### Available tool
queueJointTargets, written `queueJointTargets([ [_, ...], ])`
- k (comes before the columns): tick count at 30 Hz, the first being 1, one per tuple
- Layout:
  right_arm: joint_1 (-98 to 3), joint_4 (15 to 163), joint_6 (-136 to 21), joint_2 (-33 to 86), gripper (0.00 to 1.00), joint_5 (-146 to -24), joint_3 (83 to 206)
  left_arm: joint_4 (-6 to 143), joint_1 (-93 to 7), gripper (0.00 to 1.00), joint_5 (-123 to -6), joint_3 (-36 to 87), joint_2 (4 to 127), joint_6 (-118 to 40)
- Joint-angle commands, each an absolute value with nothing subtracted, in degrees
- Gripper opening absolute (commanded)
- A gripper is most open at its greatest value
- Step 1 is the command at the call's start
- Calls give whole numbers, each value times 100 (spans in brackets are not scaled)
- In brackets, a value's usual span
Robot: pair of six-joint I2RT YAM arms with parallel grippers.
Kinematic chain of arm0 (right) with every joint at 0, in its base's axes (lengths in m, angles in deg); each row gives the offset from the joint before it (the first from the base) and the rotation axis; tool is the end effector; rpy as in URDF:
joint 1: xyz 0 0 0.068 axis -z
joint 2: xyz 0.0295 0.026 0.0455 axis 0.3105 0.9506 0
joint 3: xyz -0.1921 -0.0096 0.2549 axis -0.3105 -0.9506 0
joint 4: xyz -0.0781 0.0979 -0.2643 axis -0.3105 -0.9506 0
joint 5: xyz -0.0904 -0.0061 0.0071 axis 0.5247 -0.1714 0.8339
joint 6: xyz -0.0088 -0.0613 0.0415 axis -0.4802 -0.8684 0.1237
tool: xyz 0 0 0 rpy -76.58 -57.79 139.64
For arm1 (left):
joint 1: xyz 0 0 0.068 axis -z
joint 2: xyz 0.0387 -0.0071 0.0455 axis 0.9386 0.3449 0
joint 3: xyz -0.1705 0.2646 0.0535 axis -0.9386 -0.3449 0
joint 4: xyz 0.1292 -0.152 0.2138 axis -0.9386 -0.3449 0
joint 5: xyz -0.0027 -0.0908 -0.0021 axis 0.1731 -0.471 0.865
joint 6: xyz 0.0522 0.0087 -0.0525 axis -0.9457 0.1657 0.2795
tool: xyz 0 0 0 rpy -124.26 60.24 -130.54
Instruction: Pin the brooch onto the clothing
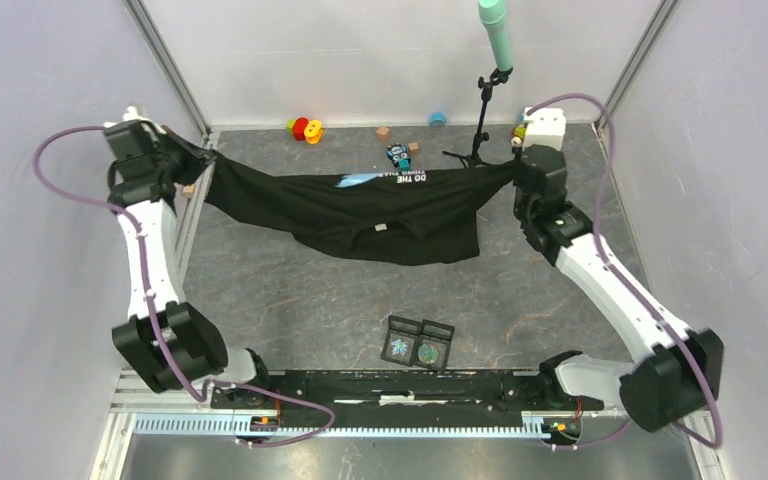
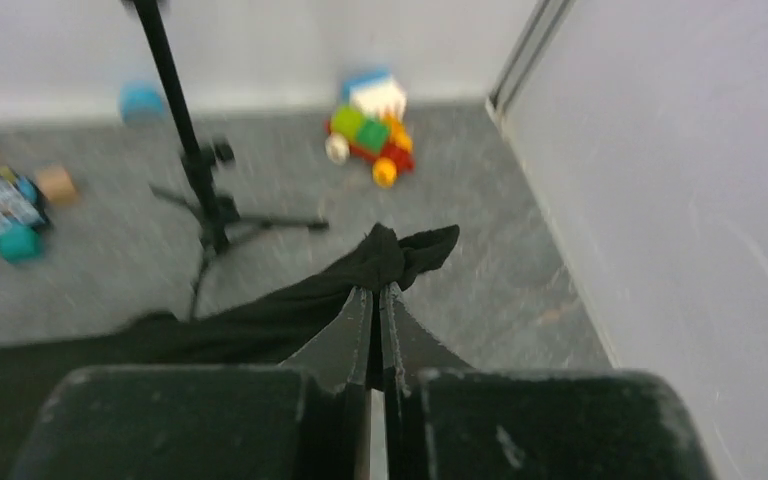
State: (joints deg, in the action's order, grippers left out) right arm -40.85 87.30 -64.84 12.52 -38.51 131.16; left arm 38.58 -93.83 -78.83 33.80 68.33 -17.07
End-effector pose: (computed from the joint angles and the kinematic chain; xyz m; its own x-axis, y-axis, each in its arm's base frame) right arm 0.2953 0.0816 0.4199 -0.1238 -0.0595 -0.9905 0.2658 0.9597 -0.0909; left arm 0.3296 0.1205 0.4308 -0.3000 -0.6977 -0.6506 -0.2731 0.7162 -0.6422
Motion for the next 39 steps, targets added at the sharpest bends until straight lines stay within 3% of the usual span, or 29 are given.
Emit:
queueJointTargets([
  [1,-3924,9131,-5850,1796,26,-4104,12655,3649,-8752,31,-7003,3559,7455,-2528],
  [2,-3915,9122,-5785,1937,49,-4210,12599,3649,-8609,60,-6935,3560,7637,-2578],
  [3,-3910,9064,-5751,2041,68,-4292,12574,3630,-8511,79,-6909,3579,7786,-2617],
  [4,-3901,9000,-5705,2148,81,-4340,12586,3592,-8445,90,-6906,3606,7946,-2658],
  [7,-3901,8505,-5586,2234,90,-4554,12563,3526,-8329,100,-6816,3537,8128,-2764],
  [17,-3901,9256,-4730,1224,90,-6199,10377,4368,-8335,100,-7108,1159,7096,-2180],
  [25,-3918,10365,-4228,1092,76,-7593,9361,5183,-8345,88,-7259,93,7009,-1341],
  [32,-3909,10315,-4321,1515,72,-7258,9615,4996,-8351,77,-7214,439,7599,-1443],
  [39,-3804,10315,-4471,2242,79,-7185,10308,4967,-8352,72,-7260,449,7879,-1440],
])
